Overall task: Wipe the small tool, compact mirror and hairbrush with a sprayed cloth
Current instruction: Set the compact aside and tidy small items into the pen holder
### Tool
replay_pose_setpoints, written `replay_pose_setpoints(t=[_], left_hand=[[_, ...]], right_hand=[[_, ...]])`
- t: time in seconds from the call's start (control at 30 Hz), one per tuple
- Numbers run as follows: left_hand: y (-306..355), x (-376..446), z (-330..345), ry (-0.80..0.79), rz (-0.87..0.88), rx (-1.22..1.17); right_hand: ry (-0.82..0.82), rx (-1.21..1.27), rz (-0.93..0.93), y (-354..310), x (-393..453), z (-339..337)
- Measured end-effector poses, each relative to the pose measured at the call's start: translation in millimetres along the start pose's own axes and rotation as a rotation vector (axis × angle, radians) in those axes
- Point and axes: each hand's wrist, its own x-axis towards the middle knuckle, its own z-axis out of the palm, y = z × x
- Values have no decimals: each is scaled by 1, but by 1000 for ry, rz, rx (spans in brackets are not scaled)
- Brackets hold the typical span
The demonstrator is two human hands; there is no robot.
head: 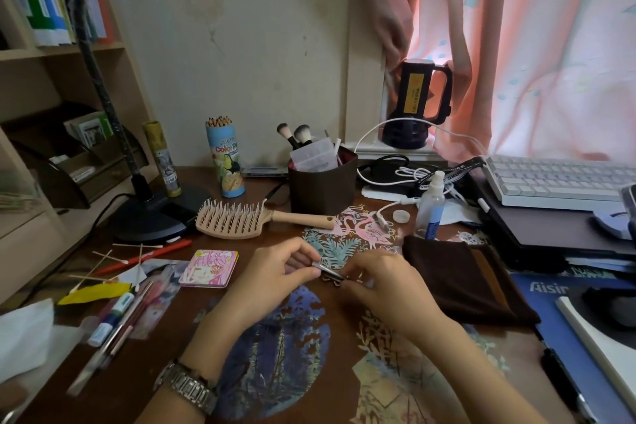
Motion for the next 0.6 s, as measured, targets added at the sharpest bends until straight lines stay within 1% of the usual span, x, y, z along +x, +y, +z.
replay_pose_setpoints(t=[0.07, 0.13, 0.2, 0.27, 0.4, 0.6], left_hand=[[0, 1, 2, 20, -28, -66], [0, 2, 5, 27, -84, -193], [2, 3, 10, 36, -140, -360], [3, 4, 16, 41, -195, -479], [2, 5, 28, 15, -248, -587], [3, 6, 36, 4, -278, -645]], right_hand=[[26, 14, -8, 2, 0, 2], [33, 49, -7, 2, 0, 3], [39, 125, 28, 1, 2, 3], [52, 234, 100, -2, 3, 2], [66, 445, 176, -7, 2, 0], [-25, 536, 227, -6, 2, 6]])
